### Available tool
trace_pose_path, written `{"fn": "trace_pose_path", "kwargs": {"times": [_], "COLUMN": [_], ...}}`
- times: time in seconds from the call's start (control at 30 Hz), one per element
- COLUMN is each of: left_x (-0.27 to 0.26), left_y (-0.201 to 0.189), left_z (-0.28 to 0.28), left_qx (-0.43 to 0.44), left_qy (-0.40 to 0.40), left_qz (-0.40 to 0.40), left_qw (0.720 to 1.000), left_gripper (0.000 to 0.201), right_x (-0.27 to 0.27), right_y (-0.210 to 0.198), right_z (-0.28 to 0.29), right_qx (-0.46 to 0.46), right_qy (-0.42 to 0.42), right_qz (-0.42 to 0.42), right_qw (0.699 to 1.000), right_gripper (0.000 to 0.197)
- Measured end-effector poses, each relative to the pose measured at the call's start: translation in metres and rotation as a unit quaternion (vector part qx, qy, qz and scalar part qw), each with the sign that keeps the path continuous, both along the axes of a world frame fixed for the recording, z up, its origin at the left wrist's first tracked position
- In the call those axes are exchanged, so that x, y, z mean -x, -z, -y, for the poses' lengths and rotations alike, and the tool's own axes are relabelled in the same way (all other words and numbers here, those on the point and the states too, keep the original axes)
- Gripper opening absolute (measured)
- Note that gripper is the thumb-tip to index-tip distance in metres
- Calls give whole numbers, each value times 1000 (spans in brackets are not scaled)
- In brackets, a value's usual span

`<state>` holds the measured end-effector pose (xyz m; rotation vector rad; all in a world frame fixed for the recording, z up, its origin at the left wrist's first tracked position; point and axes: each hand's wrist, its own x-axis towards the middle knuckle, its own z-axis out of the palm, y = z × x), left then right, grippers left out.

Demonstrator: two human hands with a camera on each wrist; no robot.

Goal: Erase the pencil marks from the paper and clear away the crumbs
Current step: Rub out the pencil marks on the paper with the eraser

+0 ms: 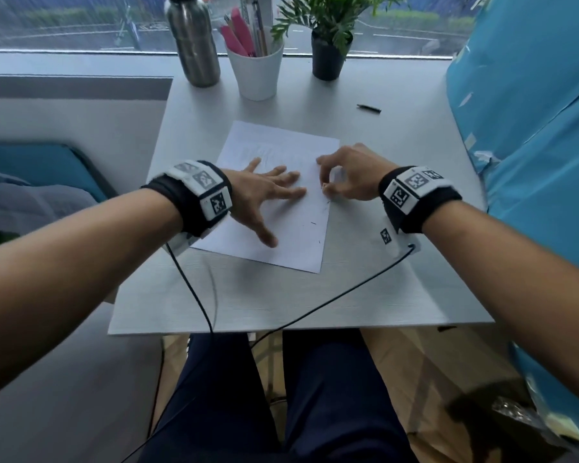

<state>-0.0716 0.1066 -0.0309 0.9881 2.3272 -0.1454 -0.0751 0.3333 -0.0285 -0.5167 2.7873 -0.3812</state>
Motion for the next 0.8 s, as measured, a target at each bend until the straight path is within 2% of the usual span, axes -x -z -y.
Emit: {"fn": "trace_pose_path", "kwargs": {"times": [0.07,0.2,0.3,0.33,0.37,0.43,0.5,0.57,0.67,0.8], "left_x": [-21,-88,-124,-127,-123,-100,-72,-58,-74,-110], "left_y": [5,23,26,23,19,18,21,27,31,34], "left_z": [-13,-46,-44,-40,-34,-24,-15,-13,-36,-60], "left_qx": [-19,-56,-80,-100,-123,-142,-108,-68,-73,-106], "left_qy": [0,1,48,43,19,-68,-155,-175,-96,20], "left_qz": [-26,0,69,97,104,64,12,-17,-10,31], "left_qw": [999,998,993,989,987,985,982,982,993,994], "left_gripper": [114,114,106,102,101,101,102,105,109,100], "right_x": [-1,2,3,2,2,0,-1,-1,0,1], "right_y": [-1,-8,-13,-14,-15,-17,-18,-19,-18,-18], "right_z": [1,3,5,5,6,8,9,10,11,11], "right_qx": [4,10,4,2,1,-3,-7,-10,-17,-18], "right_qy": [5,-7,-12,-12,-12,-14,-12,-10,-8,-10], "right_qz": [-3,-5,1,5,6,-1,-6,-6,-7,-8], "right_qw": [1000,1000,1000,1000,1000,1000,1000,1000,1000,1000], "right_gripper": [11,12,11,11,12,13,13,13,14,13]}}
